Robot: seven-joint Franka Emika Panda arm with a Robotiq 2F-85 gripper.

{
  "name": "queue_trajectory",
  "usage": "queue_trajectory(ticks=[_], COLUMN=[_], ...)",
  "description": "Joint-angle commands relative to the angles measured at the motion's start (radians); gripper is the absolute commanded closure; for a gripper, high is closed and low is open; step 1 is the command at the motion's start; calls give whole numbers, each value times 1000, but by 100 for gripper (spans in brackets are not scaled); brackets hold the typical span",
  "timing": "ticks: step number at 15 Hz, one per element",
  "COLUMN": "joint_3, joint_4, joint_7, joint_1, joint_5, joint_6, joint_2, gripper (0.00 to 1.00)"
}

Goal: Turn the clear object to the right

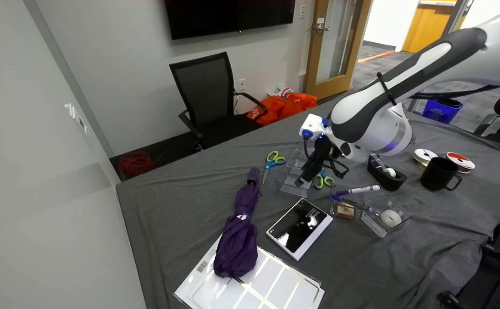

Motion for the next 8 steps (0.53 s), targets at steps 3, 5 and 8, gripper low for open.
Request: queue_trajectory(ticks=[3, 5, 8], joint_3=[-155, -200, -227], joint_4=[-80, -91, -88], joint_7=[51, 95, 134], joint_1=[70, 99, 126], joint_5=[70, 56, 62], joint_6=[-104, -127, -132], joint_2=[-34, -34, -24], gripper=[0, 0, 0])
